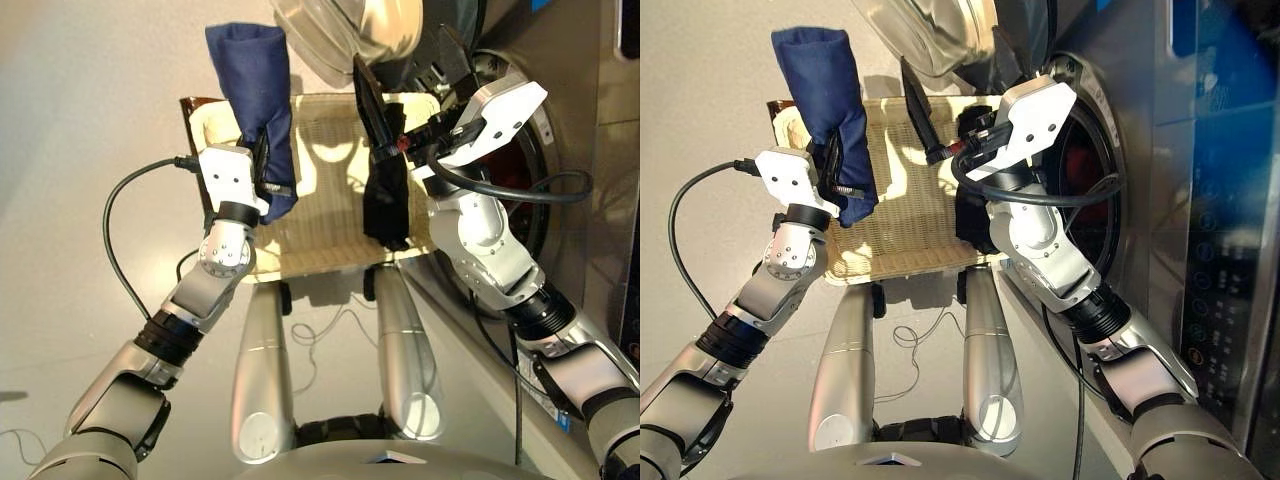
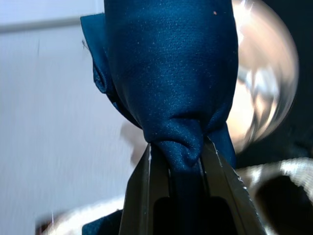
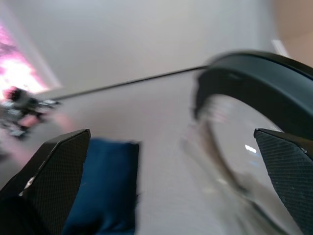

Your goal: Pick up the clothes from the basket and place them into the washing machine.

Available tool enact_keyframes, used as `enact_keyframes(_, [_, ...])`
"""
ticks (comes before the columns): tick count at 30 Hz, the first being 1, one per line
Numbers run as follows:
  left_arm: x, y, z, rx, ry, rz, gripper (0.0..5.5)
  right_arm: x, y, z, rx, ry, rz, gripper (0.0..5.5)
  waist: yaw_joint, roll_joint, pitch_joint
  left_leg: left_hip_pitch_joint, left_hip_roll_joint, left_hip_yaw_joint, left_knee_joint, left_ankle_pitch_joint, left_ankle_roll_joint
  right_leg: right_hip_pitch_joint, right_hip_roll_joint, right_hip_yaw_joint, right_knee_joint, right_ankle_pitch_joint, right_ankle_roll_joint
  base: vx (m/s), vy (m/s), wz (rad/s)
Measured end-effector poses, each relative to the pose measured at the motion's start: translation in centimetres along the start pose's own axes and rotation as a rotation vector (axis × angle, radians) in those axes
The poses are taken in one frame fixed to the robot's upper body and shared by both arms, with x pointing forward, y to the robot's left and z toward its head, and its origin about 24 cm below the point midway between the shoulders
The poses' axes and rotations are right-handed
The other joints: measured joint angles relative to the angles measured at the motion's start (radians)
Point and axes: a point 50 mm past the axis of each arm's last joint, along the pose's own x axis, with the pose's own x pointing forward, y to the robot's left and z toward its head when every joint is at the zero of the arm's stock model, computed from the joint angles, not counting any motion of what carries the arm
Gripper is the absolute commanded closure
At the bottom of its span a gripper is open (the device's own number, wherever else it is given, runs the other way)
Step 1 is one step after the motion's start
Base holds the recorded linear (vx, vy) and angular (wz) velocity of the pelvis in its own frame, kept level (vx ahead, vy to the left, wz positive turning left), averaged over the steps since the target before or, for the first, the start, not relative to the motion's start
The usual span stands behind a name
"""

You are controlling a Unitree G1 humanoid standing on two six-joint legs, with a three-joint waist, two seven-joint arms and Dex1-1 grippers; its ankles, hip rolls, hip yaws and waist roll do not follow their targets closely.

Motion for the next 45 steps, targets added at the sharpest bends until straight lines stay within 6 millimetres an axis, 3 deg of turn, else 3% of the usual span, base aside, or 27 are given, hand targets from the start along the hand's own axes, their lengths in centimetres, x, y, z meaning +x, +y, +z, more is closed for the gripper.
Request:
enact_keyframes(5, [0.1,0.3,1.9,0.111,-0.094,-0.102,5.50,1.5,2.2,0.7,0.124,0.011,0.190,0.00,0.009,0.000,0.000,0.052,-0.005,0.006,-0.029,0.007,0.004,0.048,-0.007,-0.001,-0.022,0.004,0.003,0.000,0.000,0.000])
enact_keyframes(9, [-0.1,0.7,2.6,0.191,-0.125,-0.147,5.50,2.4,3.0,1.6,0.104,-0.002,0.291,0.00,0.021,0.000,0.000,0.066,-0.007,0.008,-0.045,0.015,0.006,0.063,-0.009,-0.001,-0.041,0.014,0.005,0.000,0.000,0.000])
enact_keyframes(21, [-0.4,0.1,3.4,0.256,-0.177,-0.214,5.50,2.0,2.8,0.6,0.176,0.096,0.306,0.00,0.028,0.000,0.000,0.065,-0.014,0.008,-0.052,0.019,0.008,0.072,-0.017,-0.003,-0.068,0.026,0.010,0.000,0.000,0.000])
enact_keyframes(33, [-0.3,-0.7,4.0,0.249,-0.220,-0.208,5.50,1.8,0.1,-2.1,0.129,0.216,0.169,0.00,0.028,0.000,0.000,0.063,-0.014,0.004,-0.050,0.021,0.009,0.074,-0.018,-0.008,-0.067,0.027,0.010,0.000,0.000,0.000])
enact_keyframes(34, [-0.4,-0.7,4.0,0.248,-0.220,-0.208,5.50,1.8,0.1,-2.1,0.128,0.219,0.165,0.43,0.028,0.000,0.000,0.062,-0.014,0.002,-0.049,0.021,0.009,0.074,-0.018,-0.009,-0.067,0.027,0.010,0.000,0.000,0.000])
enact_keyframes(36, [-0.4,-0.8,4.0,0.243,-0.220,-0.204,5.50,1.8,0.2,-2.2,0.136,0.218,0.165,2.14,0.027,0.001,0.000,0.061,-0.014,-0.001,-0.046,0.021,0.009,0.076,-0.018,-0.013,-0.066,0.027,0.010,0.000,0.000,0.000])
enact_keyframes(37, [-0.4,-0.9,4.0,0.241,-0.219,-0.205,5.50,1.9,0.4,-2.3,0.145,0.215,0.169,2.61,0.027,0.001,0.000,0.061,-0.014,-0.003,-0.045,0.021,0.009,0.077,-0.018,-0.014,-0.066,0.027,0.010,0.000,0.000,0.000])
enact_keyframes(40, [-0.4,-0.9,3.9,0.236,-0.217,-0.190,5.50,2.0,1.0,-2.4,0.168,0.206,0.175,3.17,0.029,0.001,0.000,0.061,-0.014,-0.007,-0.043,0.021,0.009,0.080,-0.018,-0.017,-0.065,0.027,0.010,0.000,0.000,0.000])
enact_keyframes(43, [-0.4,-0.9,3.8,0.235,-0.210,-0.183,5.50,2.1,1.1,-2.7,0.179,0.204,0.165,4.40,0.030,0.001,0.000,0.061,-0.014,-0.008,-0.043,0.023,0.008,0.080,-0.018,-0.018,-0.065,0.028,0.008,0.000,0.000,0.000])
enact_keyframes(45, [-0.3,-0.9,3.7,0.235,-0.198,-0.178,5.50,2.1,1.2,-2.9,0.173,0.203,0.154,4.64,0.029,0.001,0.000,0.061,-0.014,-0.008,-0.043,0.023,0.008,0.080,-0.018,-0.018,-0.065,0.028,0.008,0.000,0.000,0.000])
